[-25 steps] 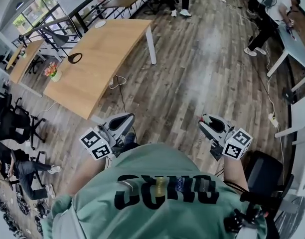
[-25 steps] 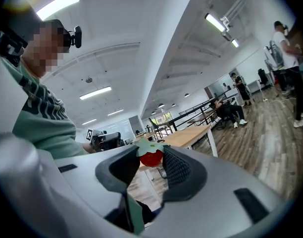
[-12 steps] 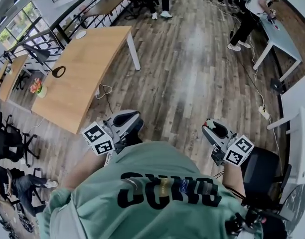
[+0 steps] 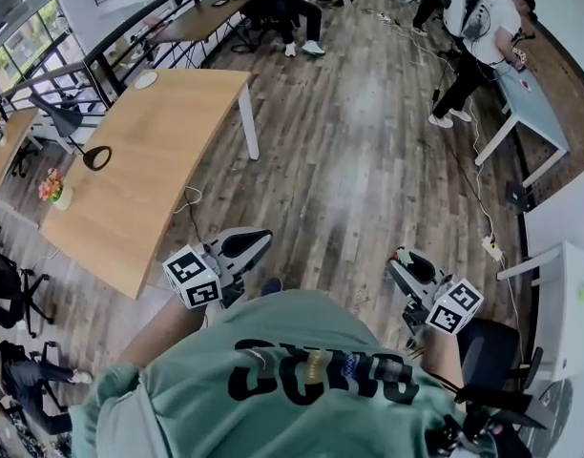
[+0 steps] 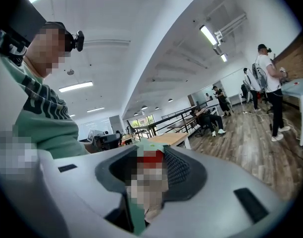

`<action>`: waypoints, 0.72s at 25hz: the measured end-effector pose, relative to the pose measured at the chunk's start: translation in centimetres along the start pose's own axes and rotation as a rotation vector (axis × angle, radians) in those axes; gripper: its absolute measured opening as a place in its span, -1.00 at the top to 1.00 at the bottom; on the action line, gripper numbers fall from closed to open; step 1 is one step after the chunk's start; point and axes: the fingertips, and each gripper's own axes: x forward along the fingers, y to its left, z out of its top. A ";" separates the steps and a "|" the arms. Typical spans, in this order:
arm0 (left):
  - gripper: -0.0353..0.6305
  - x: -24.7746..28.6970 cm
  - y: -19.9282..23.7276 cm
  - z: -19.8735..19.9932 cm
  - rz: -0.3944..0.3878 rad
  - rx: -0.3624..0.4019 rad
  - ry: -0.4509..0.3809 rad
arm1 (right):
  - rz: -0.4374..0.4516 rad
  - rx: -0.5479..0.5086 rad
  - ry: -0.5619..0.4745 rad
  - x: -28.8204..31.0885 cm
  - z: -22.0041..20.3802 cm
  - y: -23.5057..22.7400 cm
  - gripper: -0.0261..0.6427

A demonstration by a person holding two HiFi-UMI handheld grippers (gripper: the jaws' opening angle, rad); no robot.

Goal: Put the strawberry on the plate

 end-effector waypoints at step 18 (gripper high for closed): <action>0.88 -4.4 26.8 7.5 0.067 -0.063 -0.078 | 0.080 -0.021 0.096 28.7 9.2 -5.1 0.52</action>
